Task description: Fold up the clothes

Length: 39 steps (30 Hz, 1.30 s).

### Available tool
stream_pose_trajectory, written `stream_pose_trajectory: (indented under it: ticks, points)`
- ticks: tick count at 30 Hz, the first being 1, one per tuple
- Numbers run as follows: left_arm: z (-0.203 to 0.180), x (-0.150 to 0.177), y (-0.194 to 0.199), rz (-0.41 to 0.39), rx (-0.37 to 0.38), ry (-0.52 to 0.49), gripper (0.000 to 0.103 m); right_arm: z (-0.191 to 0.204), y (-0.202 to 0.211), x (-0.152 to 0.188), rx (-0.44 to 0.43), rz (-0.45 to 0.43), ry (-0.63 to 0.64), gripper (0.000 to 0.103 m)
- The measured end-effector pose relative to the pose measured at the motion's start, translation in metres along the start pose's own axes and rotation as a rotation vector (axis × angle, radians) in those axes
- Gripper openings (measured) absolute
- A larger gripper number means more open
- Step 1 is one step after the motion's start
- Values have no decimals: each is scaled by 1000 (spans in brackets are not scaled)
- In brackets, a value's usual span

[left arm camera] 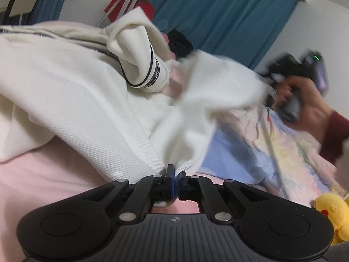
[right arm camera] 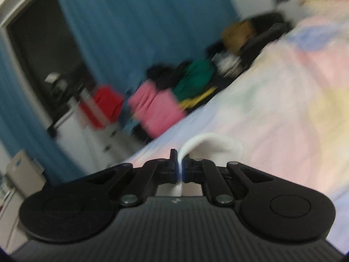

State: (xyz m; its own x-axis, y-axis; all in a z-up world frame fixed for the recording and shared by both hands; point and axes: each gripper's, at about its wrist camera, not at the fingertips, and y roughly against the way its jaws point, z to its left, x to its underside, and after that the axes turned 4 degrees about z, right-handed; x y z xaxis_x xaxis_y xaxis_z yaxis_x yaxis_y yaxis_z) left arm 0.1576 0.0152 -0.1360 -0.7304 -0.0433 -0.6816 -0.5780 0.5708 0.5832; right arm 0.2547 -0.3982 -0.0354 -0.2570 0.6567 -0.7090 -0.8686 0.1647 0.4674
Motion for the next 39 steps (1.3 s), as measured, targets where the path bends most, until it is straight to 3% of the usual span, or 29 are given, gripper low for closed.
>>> stream_pose_trajectory:
  ticks: [7, 11, 15, 20, 23, 24, 29, 36, 38, 39]
  points:
    - [-17, 5, 4, -10, -52, -111, 4, -112, 73, 10, 95, -24, -177, 6]
    - [-15, 6, 7, 4, -76, -102, 4, -176, 112, 16, 138, -22, -289, 7]
    - [-14, 6, 11, 4, -82, -68, 5, -211, 116, 32, 15, 84, -512, 9]
    - [-15, 13, 13, 0, -89, -54, 6, -218, 104, 50, -143, 150, -672, 14]
    - [-15, 13, 11, -2, -86, -38, 6, -216, 90, 53, -169, 199, -684, 46]
    - [-15, 13, 12, -2, -85, -34, 6, -214, 85, 53, -180, 205, -682, 49]
    - [-13, 13, 10, 0, -85, -27, 6, -209, 62, 44, -106, 155, -632, 49]
    - [-14, 12, 5, -7, -93, -42, 6, -223, 34, 33, -61, 43, -698, 48]
    - [-13, 12, 3, -4, -94, -37, 6, -221, 31, 25, -38, -1, -677, 43]
    - [-12, 12, 3, -1, -91, -31, 6, -220, 32, 20, -23, -29, -662, 32]
